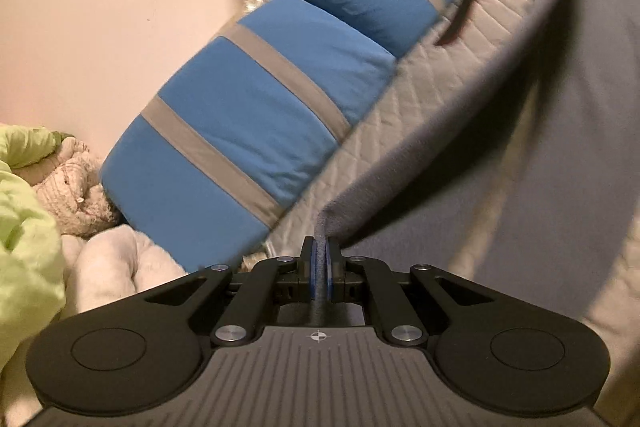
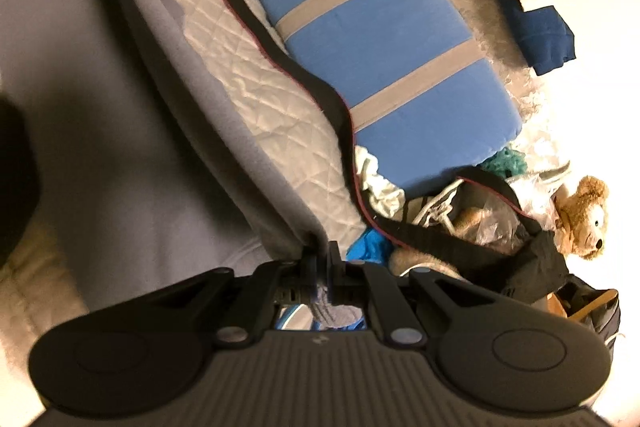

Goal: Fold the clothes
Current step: 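Grasp the pants leg edge with the left gripper while the right holds the cuff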

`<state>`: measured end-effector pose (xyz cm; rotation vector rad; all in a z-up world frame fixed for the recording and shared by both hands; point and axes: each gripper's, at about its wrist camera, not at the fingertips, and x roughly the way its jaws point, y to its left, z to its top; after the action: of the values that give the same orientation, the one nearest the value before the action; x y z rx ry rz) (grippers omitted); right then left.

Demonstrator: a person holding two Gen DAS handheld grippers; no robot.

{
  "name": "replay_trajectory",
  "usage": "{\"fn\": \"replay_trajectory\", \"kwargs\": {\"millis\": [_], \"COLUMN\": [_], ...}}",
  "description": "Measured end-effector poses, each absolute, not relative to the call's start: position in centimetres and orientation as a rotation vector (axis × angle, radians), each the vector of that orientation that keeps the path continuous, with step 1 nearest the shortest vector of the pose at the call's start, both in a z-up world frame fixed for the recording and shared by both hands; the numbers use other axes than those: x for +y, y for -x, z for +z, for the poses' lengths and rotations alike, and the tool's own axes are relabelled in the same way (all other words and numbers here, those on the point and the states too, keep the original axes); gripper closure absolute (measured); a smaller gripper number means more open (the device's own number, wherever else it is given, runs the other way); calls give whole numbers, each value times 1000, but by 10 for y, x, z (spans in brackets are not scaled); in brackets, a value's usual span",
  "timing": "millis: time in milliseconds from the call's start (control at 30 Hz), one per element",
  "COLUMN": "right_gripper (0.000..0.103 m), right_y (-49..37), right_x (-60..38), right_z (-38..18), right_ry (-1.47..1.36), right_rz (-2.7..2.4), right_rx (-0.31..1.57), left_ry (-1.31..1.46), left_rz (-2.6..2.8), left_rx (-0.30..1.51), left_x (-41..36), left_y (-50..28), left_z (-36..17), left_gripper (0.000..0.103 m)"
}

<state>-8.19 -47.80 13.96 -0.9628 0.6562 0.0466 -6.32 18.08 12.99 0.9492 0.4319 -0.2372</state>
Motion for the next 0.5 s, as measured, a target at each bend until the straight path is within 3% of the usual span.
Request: {"fn": "replay_trajectory", "kwargs": {"millis": [200,367,400,467,500], "right_gripper": [100,99,99,99,99], "right_y": [111,121,122,123,123], "right_x": [-470,-465,-465,-465,-466], "right_z": [128,119,118,117,117], "right_ry": [986,1007,1007,1003,1002], "right_rz": [85,102,101,100,99], "right_rx": [684,699,698,694,692], "left_ry": [-982,-967,-959,-942,-936], "left_rz": [-299,-395,-411,-415,-419], "left_rx": [520,763,819,887,898], "left_x": [179,177,177,176,174], "left_y": [95,97,97,99,101], "left_z": [110,105,105,111,116], "left_gripper": [98,93,90,59,56]}}
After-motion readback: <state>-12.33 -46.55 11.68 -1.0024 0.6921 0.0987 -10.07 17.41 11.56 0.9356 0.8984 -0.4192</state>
